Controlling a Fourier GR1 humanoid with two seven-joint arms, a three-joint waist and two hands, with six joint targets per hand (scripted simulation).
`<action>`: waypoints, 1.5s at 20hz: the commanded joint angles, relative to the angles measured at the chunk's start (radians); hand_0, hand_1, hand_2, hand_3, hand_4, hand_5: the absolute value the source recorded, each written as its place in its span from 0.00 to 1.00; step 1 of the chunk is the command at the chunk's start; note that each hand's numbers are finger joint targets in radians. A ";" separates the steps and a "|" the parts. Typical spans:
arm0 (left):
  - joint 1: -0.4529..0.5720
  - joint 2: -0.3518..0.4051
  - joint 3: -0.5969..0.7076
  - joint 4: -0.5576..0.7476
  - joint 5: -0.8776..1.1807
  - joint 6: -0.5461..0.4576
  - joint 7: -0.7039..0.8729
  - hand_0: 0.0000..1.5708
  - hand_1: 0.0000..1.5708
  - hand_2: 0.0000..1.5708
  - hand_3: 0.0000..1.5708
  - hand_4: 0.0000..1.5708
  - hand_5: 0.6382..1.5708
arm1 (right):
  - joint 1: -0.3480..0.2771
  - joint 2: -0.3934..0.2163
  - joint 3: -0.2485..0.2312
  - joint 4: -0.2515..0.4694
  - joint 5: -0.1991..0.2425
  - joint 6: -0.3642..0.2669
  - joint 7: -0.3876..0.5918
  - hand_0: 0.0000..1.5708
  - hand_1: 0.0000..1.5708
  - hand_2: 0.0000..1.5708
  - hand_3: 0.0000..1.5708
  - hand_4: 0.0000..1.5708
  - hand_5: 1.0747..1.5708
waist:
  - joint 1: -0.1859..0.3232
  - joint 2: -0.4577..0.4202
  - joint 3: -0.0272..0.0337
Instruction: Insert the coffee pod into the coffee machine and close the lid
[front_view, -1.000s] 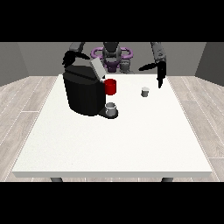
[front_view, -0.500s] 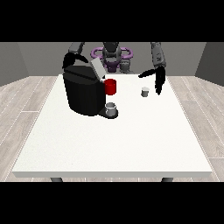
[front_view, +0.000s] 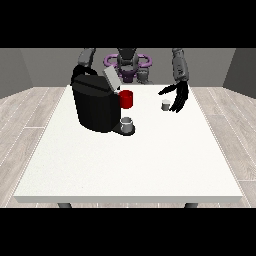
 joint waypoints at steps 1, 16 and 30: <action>-0.012 0.031 -0.029 0.047 -0.066 -0.007 -0.006 0.45 0.45 0.49 0.31 0.00 1.00 | 0.000 -0.002 0.017 0.020 0.020 -0.006 0.046 0.00 0.00 0.00 0.00 0.27 1.00 | 0.000 -0.020 -0.0001; -0.086 -0.038 -0.051 0.155 -0.234 0.180 -0.059 0.53 0.53 0.62 0.47 0.25 1.00 | -0.017 0.007 -0.021 0.123 0.007 -0.016 -0.035 0.00 0.00 0.00 0.00 0.33 1.00 | 0.007 -0.034 0.0001; -0.168 0.067 -0.026 0.274 -0.297 0.160 -0.170 0.84 0.84 0.91 0.90 0.35 1.00 | 0.035 0.013 0.025 0.033 -0.006 0.001 0.025 0.00 0.00 0.00 0.00 0.31 1.00 | -0.058 -0.033 -0.0001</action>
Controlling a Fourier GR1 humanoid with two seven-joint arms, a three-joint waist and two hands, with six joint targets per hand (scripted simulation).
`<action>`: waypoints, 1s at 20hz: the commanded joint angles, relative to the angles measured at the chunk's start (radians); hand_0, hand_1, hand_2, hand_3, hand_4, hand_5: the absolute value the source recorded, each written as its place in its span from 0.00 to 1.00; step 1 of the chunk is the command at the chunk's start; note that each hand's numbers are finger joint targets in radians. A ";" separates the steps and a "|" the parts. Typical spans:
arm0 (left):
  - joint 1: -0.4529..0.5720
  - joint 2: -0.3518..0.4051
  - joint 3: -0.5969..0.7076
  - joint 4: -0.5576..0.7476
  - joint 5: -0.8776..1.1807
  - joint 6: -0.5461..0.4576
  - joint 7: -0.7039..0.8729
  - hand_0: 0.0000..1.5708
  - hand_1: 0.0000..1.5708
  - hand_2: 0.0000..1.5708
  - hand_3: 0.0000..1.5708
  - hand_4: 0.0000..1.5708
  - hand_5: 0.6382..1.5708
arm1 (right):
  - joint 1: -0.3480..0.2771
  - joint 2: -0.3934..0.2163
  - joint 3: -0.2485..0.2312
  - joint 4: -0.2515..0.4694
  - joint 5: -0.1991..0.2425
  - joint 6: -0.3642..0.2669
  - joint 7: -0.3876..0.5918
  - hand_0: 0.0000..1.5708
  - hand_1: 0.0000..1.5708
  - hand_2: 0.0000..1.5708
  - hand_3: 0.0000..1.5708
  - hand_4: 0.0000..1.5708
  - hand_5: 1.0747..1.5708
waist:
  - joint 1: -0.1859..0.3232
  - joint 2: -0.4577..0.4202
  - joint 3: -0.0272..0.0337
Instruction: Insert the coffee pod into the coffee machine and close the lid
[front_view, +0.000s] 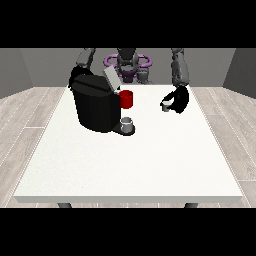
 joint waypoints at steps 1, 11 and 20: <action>-0.035 -0.012 -0.024 -0.031 -0.010 -0.088 0.008 0.91 0.91 0.93 0.91 0.36 1.00 | 0.000 -0.003 -0.030 0.068 -0.005 -0.013 -0.014 0.00 0.00 0.00 0.00 0.27 1.00 | 0.034 -0.051 -0.0017; -0.144 -0.086 -0.057 -0.140 -0.013 -0.199 0.092 0.80 0.80 0.84 0.83 0.34 1.00 | -0.033 -0.020 -0.062 0.163 -0.038 -0.006 0.007 0.00 0.00 0.00 0.00 0.29 1.00 | 0.045 -0.123 -0.0015; -0.300 -0.029 0.000 -0.164 0.012 -0.306 0.143 0.80 0.80 0.85 0.82 0.34 1.00 | -0.067 -0.015 -0.006 0.149 -0.004 0.016 0.002 0.00 0.00 0.00 0.00 0.29 1.00 | -0.013 -0.100 -0.0018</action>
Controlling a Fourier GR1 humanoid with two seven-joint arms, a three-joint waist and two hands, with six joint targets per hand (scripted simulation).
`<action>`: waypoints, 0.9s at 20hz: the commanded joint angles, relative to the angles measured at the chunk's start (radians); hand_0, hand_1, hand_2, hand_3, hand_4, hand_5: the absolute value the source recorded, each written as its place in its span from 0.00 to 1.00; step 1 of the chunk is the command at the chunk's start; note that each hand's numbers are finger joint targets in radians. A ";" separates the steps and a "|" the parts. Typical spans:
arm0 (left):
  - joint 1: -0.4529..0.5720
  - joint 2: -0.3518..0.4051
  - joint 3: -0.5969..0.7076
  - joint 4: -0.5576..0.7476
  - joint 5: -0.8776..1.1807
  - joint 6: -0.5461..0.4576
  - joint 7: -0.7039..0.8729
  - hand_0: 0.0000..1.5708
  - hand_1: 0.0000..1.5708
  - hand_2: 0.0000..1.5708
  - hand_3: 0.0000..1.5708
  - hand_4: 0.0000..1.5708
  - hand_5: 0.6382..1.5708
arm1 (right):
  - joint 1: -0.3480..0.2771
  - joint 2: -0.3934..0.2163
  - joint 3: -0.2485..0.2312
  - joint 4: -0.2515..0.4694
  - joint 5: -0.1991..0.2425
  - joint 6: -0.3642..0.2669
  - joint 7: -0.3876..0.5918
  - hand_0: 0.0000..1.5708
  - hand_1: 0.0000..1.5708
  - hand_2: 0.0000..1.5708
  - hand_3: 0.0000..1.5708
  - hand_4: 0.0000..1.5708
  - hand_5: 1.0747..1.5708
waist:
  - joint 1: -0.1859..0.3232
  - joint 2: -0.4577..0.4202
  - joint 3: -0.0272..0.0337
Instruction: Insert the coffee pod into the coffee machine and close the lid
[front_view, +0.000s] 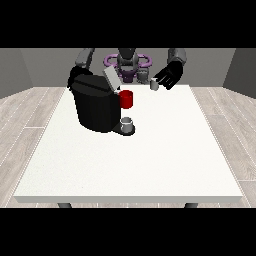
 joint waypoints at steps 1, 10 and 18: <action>-0.068 -0.024 0.021 -0.001 -0.001 0.001 0.068 0.80 0.80 0.85 0.82 0.34 1.00 | -0.033 0.022 0.020 0.003 0.012 -0.005 -0.044 0.00 0.00 0.00 0.00 0.30 1.00 | -0.026 0.043 -0.0001; -0.254 0.118 0.138 0.060 0.023 0.012 0.092 0.77 0.77 0.80 0.76 0.32 1.00 | -0.053 0.032 0.086 -0.103 0.014 0.042 -0.027 0.00 0.00 0.00 0.00 0.32 1.00 | -0.176 0.143 -0.0004; -0.287 0.089 0.113 0.067 -0.004 0.005 0.094 0.81 0.81 0.85 0.81 0.33 1.00 | -0.075 0.044 0.090 -0.138 0.029 -0.005 0.015 0.00 0.00 0.00 0.00 0.32 1.00 | -0.169 0.147 -0.0002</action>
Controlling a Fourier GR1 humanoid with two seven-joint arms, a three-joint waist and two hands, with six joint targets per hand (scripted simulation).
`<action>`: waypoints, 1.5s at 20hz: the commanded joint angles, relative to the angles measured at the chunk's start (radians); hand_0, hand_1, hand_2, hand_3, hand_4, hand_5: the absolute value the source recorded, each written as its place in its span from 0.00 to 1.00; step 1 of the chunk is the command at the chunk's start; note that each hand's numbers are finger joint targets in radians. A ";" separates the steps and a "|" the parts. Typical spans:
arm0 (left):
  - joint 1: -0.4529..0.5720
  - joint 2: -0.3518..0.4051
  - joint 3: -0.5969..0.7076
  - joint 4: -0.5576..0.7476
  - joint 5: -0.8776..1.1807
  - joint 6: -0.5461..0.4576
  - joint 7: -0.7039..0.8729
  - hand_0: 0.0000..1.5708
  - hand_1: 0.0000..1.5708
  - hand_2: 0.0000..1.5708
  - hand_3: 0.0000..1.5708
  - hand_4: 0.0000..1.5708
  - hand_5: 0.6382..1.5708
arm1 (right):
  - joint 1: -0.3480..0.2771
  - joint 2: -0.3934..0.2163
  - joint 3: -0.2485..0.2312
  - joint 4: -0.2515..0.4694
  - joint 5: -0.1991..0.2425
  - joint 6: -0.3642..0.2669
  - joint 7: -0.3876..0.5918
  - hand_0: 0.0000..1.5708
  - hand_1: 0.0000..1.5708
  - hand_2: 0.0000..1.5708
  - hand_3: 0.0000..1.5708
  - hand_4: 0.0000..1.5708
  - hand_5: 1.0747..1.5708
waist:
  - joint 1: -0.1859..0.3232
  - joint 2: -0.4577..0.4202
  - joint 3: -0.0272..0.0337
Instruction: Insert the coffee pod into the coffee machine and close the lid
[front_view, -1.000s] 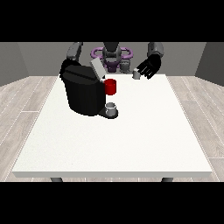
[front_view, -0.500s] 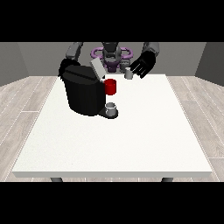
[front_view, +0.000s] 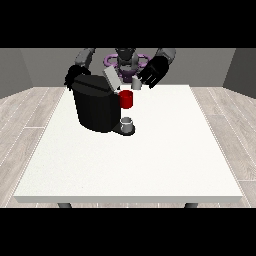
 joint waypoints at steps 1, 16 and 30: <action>-0.030 0.027 0.014 0.017 -0.005 0.001 -0.019 0.82 0.82 0.85 0.80 0.33 1.00 | 0.009 0.012 0.021 -0.039 0.027 -0.031 0.026 0.00 0.00 0.00 0.00 0.33 1.00 | -0.022 0.016 -0.0001; -0.034 -0.054 -0.021 0.034 -0.044 0.023 0.024 0.78 0.78 0.82 0.77 0.33 1.00 | -0.009 -0.068 -0.066 -0.039 -0.022 0.012 0.047 0.00 0.00 0.00 0.00 0.31 1.00 | -0.016 0.017 0.0001; -0.064 -0.064 -0.018 0.049 -0.057 0.016 0.003 0.74 0.74 0.79 0.75 0.31 1.00 | -0.008 -0.027 -0.063 -0.031 -0.012 -0.031 0.012 0.00 0.00 0.00 0.00 0.33 1.00 | 0.006 0.064 0.0002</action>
